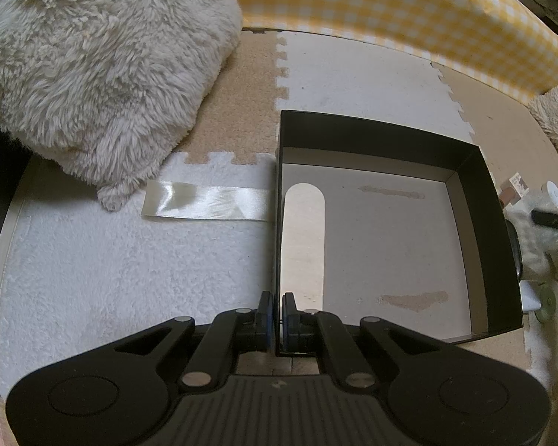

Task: Organize rigid objects
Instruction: 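Move the right tool to the clear plastic case and grasp it, then lower the clear case into the black box and open the right tool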

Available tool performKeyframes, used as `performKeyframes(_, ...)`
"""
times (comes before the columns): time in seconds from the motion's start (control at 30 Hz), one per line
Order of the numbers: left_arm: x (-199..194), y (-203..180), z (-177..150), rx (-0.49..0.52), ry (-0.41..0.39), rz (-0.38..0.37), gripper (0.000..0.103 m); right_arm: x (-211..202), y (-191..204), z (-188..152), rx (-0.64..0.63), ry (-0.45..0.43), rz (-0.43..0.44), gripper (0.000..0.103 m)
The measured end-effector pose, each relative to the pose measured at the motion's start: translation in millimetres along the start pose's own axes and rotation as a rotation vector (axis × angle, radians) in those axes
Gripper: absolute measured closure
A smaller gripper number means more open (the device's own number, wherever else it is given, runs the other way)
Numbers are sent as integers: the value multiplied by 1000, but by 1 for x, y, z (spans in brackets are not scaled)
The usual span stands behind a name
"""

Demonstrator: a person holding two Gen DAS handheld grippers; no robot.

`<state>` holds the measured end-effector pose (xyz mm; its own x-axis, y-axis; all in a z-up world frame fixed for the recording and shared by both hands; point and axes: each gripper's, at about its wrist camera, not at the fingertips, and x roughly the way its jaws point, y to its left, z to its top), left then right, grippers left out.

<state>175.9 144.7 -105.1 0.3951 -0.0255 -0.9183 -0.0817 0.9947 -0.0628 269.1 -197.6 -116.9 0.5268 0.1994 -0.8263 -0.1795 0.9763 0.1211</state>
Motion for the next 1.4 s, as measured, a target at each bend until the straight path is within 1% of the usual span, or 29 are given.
performKeyframes(0.03,0,0,0,0,0,0,99,-9,1,1,18,-23,7,30)
performKeyframes(0.1,0,0,0,0,1,0,99,-27,7,3,46,-56,48,30)
performKeyframes(0.27,0,0,0,-1,0,-1,99,-57,42,-1,50,-90,191,30)
performKeyframes(0.4,0,-1,0,-2,0,-2,99,-60,71,-6,75,-64,332,30)
performKeyframes(0.53,0,0,0,0,0,-2,99,-54,107,-9,54,-28,390,30)
performKeyframes(0.63,0,-1,0,-2,0,-3,99,-44,129,-13,62,8,395,30)
performKeyframes(0.77,0,-1,0,-4,1,-4,99,-24,158,-19,91,51,374,30)
performKeyframes(0.87,0,0,0,-8,2,-9,99,-9,176,-24,107,81,312,30)
performKeyframes(0.97,0,0,0,-11,3,-14,99,6,182,-30,131,134,268,30)
performKeyframes(1.07,0,0,0,-9,4,-14,99,19,181,-37,189,215,268,29)
performKeyframes(1.13,0,1,0,-10,4,-15,99,26,175,-40,245,268,280,22)
performKeyframes(1.17,0,1,0,-10,5,-16,98,27,172,-41,261,281,285,21)
performKeyframes(1.23,0,0,0,-8,5,-14,98,26,169,-42,271,287,305,23)
performKeyframes(1.33,-1,0,0,-9,5,-15,98,24,168,-41,254,280,299,32)
performKeyframes(1.4,-1,0,1,-11,6,-15,98,24,169,-41,220,283,287,45)
